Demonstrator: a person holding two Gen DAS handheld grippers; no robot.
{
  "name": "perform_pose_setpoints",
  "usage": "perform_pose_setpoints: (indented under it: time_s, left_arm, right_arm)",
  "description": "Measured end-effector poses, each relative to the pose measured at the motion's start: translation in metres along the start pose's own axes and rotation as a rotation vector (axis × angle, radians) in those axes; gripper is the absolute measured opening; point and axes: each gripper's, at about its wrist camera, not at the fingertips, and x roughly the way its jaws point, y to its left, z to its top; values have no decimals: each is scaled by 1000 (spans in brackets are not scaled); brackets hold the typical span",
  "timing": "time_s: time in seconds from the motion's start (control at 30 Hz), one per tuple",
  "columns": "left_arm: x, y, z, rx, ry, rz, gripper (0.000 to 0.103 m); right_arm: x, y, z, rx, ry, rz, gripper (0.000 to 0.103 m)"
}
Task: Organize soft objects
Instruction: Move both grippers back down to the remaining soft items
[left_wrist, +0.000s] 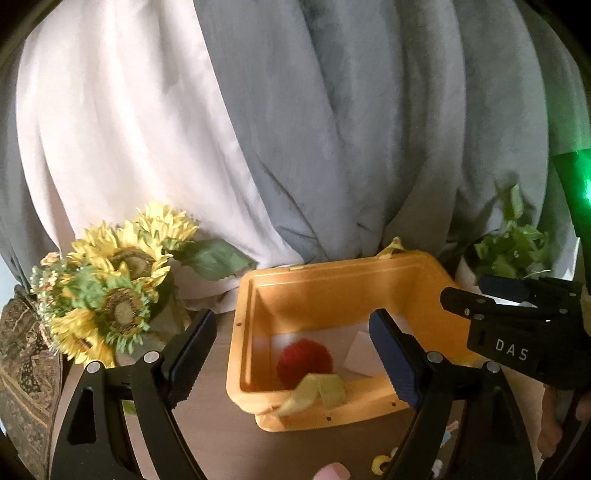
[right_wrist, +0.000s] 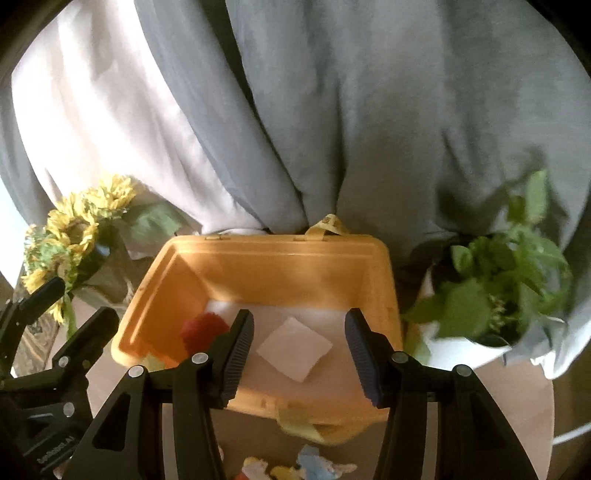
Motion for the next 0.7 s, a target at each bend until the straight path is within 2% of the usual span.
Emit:
perform_pose_setpoints:
  time_s: [0.33,0.7]
  left_arm:
    - [-54,-9,-18,-13,-49,8,85]
    - [-95,-27,-43,-33,-24,18,85]
  right_arm:
    - [-63,3,-32,48,-79,-39,53]
    - [-102,-2,-72,71,-88,-41,53]
